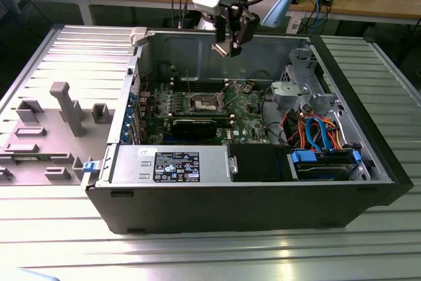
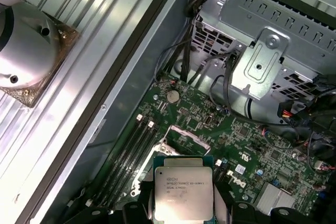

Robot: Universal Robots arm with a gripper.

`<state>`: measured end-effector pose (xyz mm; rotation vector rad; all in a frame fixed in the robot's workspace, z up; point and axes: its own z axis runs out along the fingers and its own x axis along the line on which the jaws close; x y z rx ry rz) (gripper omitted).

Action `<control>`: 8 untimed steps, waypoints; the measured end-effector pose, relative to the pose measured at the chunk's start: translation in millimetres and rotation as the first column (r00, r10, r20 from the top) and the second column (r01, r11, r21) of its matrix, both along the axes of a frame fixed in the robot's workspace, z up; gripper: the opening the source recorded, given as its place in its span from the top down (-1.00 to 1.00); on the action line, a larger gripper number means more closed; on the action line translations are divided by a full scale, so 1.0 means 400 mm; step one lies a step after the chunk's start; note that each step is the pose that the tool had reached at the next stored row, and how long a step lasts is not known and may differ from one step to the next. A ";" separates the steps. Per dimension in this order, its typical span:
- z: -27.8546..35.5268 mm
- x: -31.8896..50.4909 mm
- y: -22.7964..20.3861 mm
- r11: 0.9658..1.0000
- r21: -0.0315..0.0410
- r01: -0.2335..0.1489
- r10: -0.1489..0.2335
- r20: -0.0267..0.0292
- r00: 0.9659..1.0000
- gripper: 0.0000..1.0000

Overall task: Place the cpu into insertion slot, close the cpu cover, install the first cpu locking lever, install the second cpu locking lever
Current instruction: 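Place the cpu into insertion slot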

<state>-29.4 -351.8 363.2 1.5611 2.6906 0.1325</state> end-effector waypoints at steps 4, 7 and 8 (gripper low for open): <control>-0.001 0.000 0.000 1.000 0.000 0.025 -0.025 0.000 1.000 -0.08; -0.002 0.000 0.000 0.999 0.000 0.036 -0.036 0.000 0.999 -0.08; -0.002 0.000 0.000 0.999 0.000 0.042 -0.042 0.000 0.999 -0.08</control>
